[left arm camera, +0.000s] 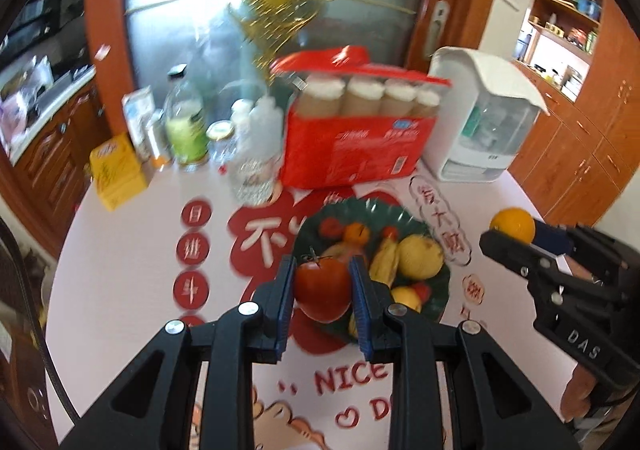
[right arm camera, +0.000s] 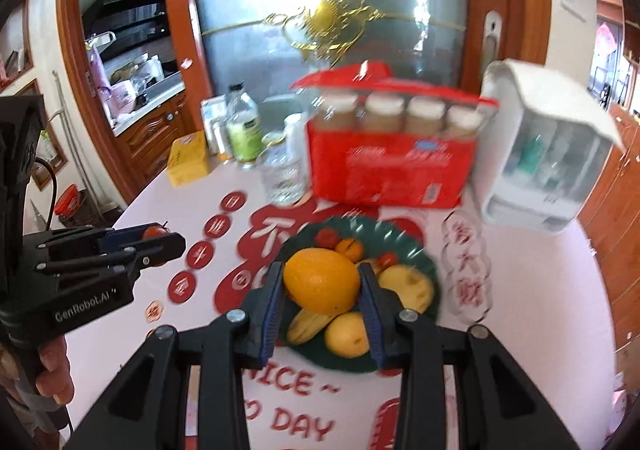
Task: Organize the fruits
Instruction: 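Carry the tomato with the left tool while the right tool carries the orange to the plate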
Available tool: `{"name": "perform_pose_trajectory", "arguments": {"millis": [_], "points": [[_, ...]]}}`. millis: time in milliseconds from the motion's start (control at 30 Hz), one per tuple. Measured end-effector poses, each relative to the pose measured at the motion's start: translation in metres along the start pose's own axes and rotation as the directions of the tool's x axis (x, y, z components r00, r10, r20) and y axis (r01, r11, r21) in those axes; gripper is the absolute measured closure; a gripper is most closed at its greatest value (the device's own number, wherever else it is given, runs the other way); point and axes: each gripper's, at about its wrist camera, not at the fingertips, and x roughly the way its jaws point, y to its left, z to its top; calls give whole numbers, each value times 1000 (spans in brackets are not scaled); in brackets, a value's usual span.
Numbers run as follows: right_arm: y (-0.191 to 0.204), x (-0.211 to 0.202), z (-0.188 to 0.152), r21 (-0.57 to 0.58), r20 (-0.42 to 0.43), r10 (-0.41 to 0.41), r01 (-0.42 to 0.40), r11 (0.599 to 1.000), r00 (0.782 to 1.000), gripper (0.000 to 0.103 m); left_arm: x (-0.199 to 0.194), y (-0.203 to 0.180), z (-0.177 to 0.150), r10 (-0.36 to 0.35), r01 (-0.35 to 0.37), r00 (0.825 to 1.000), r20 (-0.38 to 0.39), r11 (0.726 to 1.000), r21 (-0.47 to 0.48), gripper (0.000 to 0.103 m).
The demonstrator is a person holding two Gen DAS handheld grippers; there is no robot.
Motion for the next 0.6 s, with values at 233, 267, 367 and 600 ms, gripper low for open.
{"name": "perform_pose_trajectory", "arguments": {"millis": [233,267,367,600], "points": [[-30,3,42,-12,6,-38,38,999,999,67,20,-28,39,-9,9,1000,-4,999,50,78],[-35,7,47,-8,4,-42,42,999,999,67,27,-30,44,-7,8,1000,-13,999,51,78],[-51,23,59,14,-10,-49,49,999,999,67,48,-32,56,-19,21,999,-39,999,49,78],[-83,85,54,74,-104,-39,46,996,994,67,115,-36,66,-45,48,990,-134,999,23,78]]}}
